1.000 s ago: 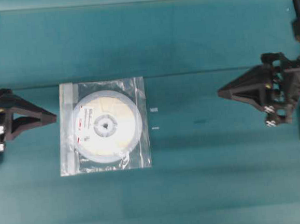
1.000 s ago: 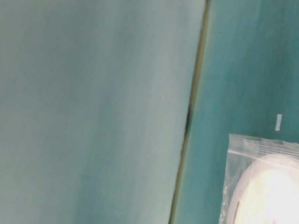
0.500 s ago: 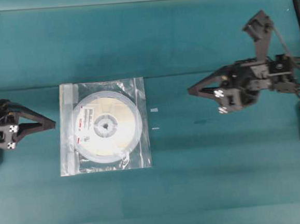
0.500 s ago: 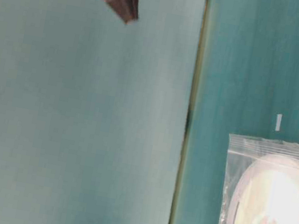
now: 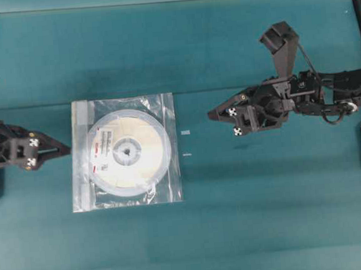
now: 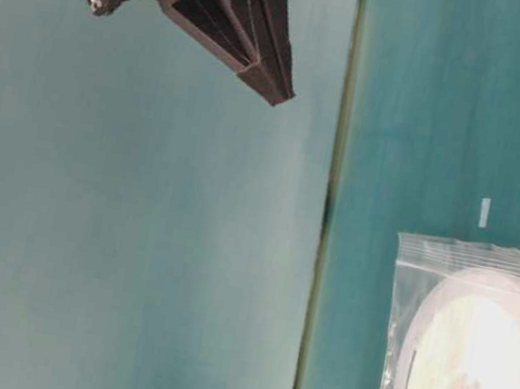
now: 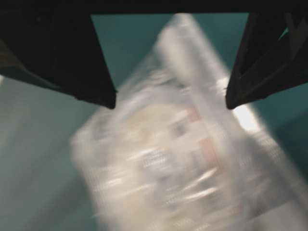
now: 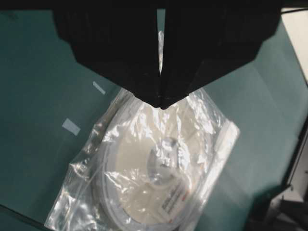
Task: Take out the reel from the clear zip bag.
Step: 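Move both grippers inward toward the clear bag's left and right edges, then grasp the left edge of the clear bag with the left gripper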
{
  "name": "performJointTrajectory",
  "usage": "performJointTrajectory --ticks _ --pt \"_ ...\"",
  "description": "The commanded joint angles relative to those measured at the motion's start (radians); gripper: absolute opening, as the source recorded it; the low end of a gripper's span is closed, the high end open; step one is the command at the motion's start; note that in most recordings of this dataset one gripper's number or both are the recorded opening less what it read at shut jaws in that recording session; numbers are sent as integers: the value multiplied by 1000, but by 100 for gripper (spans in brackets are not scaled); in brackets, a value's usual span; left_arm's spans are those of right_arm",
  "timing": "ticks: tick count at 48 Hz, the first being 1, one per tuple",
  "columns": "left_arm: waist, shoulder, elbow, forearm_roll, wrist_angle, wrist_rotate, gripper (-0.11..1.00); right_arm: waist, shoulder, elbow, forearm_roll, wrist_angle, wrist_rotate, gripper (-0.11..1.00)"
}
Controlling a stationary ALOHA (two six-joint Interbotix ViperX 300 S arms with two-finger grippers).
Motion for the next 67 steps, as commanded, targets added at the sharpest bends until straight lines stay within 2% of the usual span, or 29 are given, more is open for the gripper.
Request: performJointTrajectory --ticks 1,13,17,36,52,67 --pt "3 60 12 3 -23 -3 96 -2 -5 -17 2 -6 9 0" --pt "3 153 100 2 -250 -29 95 -2 -6 -17 2 -6 11 0" --pt "3 183 107 2 -295 -52 95 -2 -6 -17 2 -5 12 0" --pt "3 356 103 2 -482 -58 94 -3 -5 -17 3 -2 12 0" --pt "3 492 57 2 -578 -58 94 -6 -5 -17 3 0 11 0" --pt "3 546 23 2 -586 -58 94 8 -8 -14 3 3 11 0"
